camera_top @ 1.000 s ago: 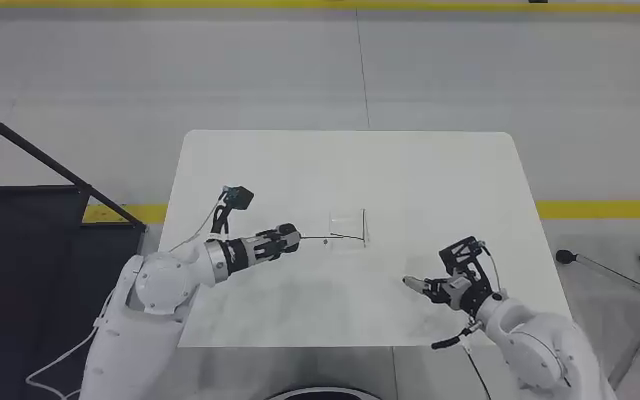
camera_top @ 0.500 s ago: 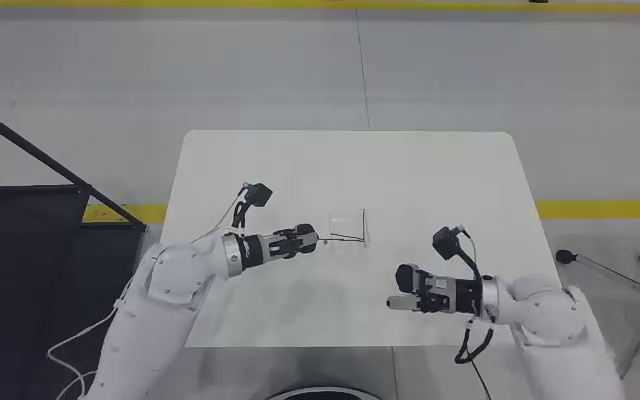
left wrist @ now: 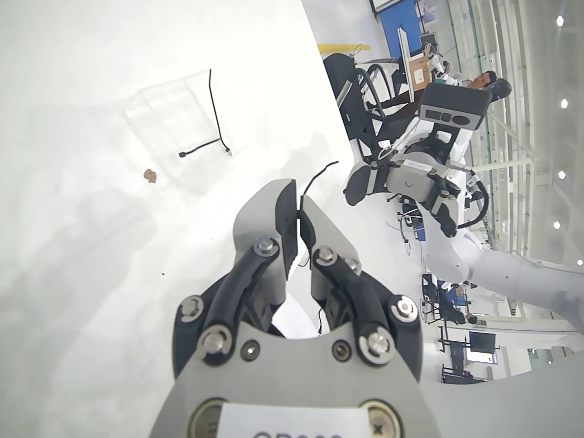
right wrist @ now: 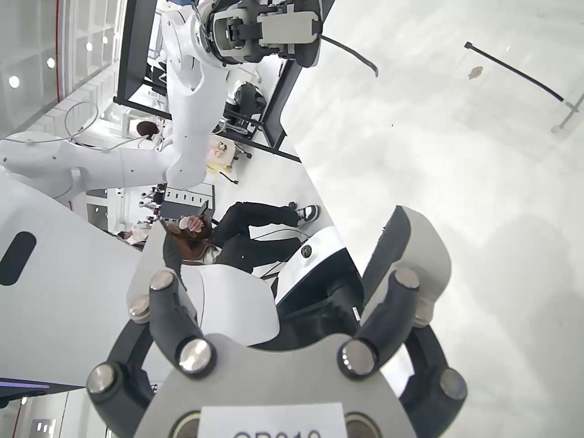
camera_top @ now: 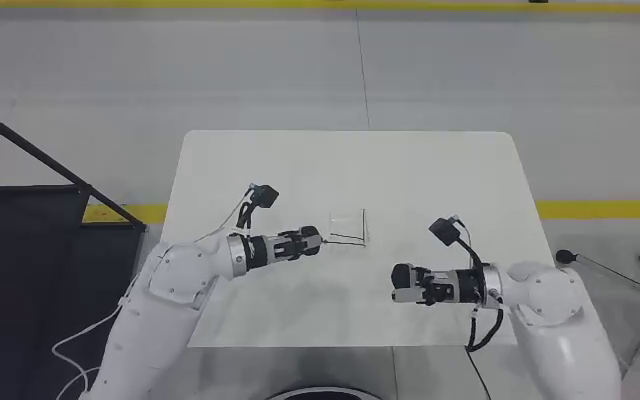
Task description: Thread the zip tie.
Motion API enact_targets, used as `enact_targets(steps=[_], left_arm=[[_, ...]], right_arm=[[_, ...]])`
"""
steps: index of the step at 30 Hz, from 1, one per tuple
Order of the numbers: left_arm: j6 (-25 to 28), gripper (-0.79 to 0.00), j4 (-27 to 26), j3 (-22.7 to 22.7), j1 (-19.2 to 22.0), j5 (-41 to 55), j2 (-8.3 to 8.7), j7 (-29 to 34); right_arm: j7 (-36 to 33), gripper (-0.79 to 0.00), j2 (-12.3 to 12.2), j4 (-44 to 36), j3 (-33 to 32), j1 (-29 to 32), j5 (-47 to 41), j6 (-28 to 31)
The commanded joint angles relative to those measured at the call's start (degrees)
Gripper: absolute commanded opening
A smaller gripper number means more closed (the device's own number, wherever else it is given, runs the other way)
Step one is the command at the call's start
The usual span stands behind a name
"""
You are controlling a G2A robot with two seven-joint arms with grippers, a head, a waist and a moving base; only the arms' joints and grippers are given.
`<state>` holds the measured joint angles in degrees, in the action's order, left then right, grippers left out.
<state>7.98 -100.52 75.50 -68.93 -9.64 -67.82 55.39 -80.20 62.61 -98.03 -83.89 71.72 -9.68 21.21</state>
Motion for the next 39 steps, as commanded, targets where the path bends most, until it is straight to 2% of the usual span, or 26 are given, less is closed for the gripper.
enact_targets(steps=[1, 6, 9, 12, 15, 17, 19, 24, 28, 29, 33, 39], left_arm=[[-0.25, -0.785, -0.51, -0.95, -0.29, -0.71, -0.04, -1.37], [-0.68, -0.785, -1.24, -2.47, -0.32, -1.61, -0.03, -2.97], [-0.61, -0.785, -1.59, -2.79, -0.47, -1.79, 0.07, -3.19], [-0.42, -0.785, -2.06, -2.94, -0.66, -1.93, 0.21, -3.26], [-0.21, -0.785, -2.43, -3.04, -0.88, -1.84, 0.34, -3.25], [-0.12, -0.785, -2.55, -3.12, -0.96, -1.81, 0.43, -3.21], [-0.08, -0.785, -2.62, -3.24, -0.96, -1.77, 0.51, -3.15], [0.05, -0.785, -2.59, -3.62, -0.85, -1.82, 0.67, -3.4], [0.02, -0.785, -2.57, -3.88, -0.71, -1.87, 0.8, -3.46], [0.0, -0.785, -2.56, -3.94, -0.69, -1.86, 0.84, -3.5], [-0.01, -0.785, -2.53, -4.22, -0.56, -1.97, 0.97, -3.52], [-0.08, -0.785, -2.38, -4.57, -0.29, -1.83, 1.15, -3.44]], right_arm=[[3.12, 0.0, 0.11, -0.02, 1.31, 0.16, 1.29, -1.1], [8.77, 0.0, 0.63, 2.19, 5.44, -1.97, 0.92, -3.89], [9.22, 0.0, 0.78, 4.18, 7.22, -3.51, 0.09, -4.37], [9.98, -0.089, 0.89, 5.82, 8.61, -4.96, -0.13, -5.27], [10.99, -0.099, 0.97, 7.51, 9.58, -6.25, -0.33, -5.89], [11.02, -0.237, 1.01, 8.56, 10.05, -7.06, -1.17, -6.03], [10.96, -0.28, 1.0, 9.39, 10.4, -7.7, -1.58, -5.93], [10.91, -0.28, 0.94, 10.82, 11.04, -8.71, -2.54, -5.79], [10.6, -0.345, 0.83, 11.54, 11.38, -9.21, -3.11, -5.52], [10.55, -0.391, 0.8, 11.68, 11.47, -9.33, -3.24, -5.41], [11.01, -0.496, 0.72, 12.41, 11.88, -9.78, -3.34, -5.75], [11.08, -0.508, 0.57, 12.89, 12.4, -10.27, -3.52, -5.7]])
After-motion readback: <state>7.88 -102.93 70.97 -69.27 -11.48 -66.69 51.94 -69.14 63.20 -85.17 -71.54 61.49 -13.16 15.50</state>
